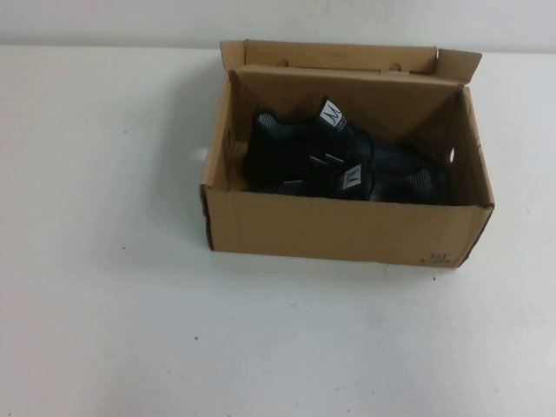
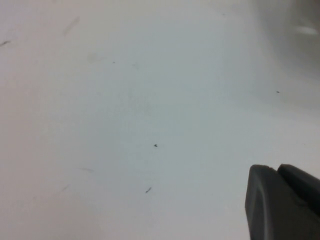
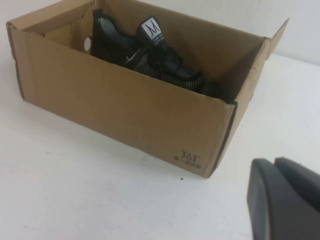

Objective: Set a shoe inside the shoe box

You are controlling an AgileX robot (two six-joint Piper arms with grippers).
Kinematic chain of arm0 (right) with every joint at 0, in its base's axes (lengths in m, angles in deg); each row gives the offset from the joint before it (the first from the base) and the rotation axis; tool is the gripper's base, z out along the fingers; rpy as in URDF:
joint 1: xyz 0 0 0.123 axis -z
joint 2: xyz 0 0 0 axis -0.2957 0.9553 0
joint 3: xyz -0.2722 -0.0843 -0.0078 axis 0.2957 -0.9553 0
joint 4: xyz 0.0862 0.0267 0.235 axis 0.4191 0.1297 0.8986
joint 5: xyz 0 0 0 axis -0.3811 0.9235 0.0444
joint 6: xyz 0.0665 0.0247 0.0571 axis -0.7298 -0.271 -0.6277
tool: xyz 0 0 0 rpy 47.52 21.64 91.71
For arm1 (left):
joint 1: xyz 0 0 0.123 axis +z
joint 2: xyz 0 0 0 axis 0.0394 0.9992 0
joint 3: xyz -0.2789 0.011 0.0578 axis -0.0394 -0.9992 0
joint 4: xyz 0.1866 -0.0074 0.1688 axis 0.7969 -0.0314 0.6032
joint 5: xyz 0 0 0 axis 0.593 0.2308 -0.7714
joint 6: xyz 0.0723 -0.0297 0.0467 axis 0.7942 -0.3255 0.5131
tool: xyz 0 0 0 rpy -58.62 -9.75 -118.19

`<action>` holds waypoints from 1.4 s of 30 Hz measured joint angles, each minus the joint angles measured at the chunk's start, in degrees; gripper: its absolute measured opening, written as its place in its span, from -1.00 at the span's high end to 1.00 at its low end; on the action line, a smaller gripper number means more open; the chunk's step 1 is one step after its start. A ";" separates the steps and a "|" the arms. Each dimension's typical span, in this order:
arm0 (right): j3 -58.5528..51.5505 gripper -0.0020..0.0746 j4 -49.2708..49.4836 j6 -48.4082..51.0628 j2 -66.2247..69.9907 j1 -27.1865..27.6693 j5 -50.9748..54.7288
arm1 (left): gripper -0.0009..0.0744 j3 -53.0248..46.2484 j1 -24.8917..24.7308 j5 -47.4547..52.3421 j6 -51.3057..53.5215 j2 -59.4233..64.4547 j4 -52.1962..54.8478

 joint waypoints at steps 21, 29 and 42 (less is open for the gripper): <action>0.00 0.99 2.28 0.00 -10.65 9.54 0.27 | 0.98 0.00 6.36 0.10 0.00 0.00 1.16; 0.00 0.99 2.53 0.00 -11.33 11.79 0.39 | 0.98 0.00 6.36 0.10 0.08 0.00 1.29; 0.00 0.99 2.75 -0.10 -11.33 12.03 0.45 | 0.98 0.00 6.36 0.10 0.08 0.00 1.38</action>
